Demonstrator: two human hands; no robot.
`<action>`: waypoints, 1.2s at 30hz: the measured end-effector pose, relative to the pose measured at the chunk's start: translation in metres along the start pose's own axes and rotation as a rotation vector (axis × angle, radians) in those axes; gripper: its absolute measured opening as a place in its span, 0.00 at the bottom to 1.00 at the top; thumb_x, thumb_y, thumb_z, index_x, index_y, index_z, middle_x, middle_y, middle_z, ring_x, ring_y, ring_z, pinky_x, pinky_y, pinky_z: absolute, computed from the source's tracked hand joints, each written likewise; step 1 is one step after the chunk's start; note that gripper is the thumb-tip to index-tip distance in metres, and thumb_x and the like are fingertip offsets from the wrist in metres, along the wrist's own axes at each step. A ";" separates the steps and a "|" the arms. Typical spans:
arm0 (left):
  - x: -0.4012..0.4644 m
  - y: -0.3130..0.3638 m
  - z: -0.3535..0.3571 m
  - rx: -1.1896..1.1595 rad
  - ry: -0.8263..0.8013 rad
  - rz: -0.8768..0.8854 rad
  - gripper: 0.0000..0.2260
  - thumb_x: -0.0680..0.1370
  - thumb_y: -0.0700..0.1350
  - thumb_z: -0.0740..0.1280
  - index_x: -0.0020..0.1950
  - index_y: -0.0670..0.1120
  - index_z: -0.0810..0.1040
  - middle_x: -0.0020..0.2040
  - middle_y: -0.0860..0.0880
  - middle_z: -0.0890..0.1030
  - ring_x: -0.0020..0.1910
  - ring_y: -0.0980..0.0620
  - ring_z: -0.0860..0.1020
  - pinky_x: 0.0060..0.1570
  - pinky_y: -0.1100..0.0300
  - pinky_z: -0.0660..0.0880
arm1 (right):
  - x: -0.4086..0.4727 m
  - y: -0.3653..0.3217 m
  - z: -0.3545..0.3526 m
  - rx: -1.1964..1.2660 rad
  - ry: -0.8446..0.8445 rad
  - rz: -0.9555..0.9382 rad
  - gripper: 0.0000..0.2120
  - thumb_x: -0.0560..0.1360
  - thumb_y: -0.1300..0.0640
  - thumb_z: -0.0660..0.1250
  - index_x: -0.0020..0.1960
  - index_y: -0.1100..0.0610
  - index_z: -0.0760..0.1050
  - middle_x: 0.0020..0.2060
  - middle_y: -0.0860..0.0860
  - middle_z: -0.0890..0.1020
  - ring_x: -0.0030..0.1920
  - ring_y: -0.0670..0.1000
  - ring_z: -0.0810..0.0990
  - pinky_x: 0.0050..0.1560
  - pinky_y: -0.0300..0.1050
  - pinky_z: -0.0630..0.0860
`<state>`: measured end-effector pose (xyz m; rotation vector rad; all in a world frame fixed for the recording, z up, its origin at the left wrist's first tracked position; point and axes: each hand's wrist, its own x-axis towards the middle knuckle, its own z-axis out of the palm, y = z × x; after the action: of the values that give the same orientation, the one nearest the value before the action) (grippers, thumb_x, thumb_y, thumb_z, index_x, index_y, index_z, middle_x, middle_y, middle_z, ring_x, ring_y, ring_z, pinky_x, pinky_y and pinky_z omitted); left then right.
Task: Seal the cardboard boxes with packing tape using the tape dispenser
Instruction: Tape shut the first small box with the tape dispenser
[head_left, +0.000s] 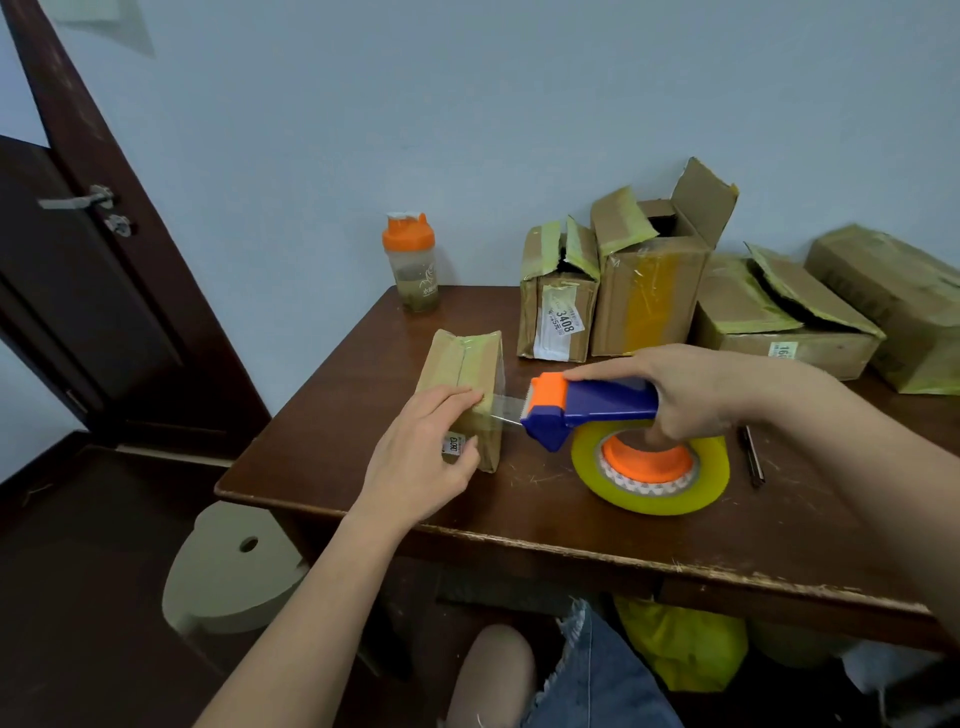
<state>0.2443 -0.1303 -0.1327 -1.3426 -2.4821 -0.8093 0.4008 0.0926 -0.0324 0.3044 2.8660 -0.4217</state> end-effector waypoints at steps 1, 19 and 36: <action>0.001 0.001 0.001 0.000 0.007 0.002 0.22 0.76 0.49 0.70 0.71 0.53 0.72 0.70 0.54 0.72 0.68 0.57 0.68 0.64 0.59 0.70 | -0.005 0.001 0.000 -0.008 0.002 -0.001 0.42 0.71 0.62 0.69 0.72 0.27 0.54 0.47 0.43 0.73 0.44 0.51 0.77 0.47 0.51 0.79; 0.006 0.002 0.007 -0.007 0.056 0.023 0.19 0.78 0.41 0.69 0.68 0.49 0.76 0.65 0.51 0.76 0.66 0.53 0.72 0.62 0.63 0.67 | 0.020 -0.059 -0.020 -0.472 -0.086 0.100 0.39 0.70 0.63 0.62 0.73 0.32 0.60 0.41 0.42 0.73 0.37 0.45 0.72 0.32 0.42 0.67; 0.002 0.004 0.000 -0.070 0.078 0.030 0.20 0.78 0.33 0.66 0.68 0.46 0.77 0.66 0.48 0.77 0.66 0.48 0.73 0.67 0.52 0.70 | 0.043 -0.062 0.005 -0.548 -0.339 0.208 0.38 0.69 0.67 0.64 0.74 0.40 0.65 0.48 0.45 0.73 0.46 0.51 0.74 0.50 0.46 0.78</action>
<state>0.2460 -0.1269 -0.1307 -1.3403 -2.3891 -0.9313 0.3463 0.0400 -0.0316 0.3766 2.4558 0.3209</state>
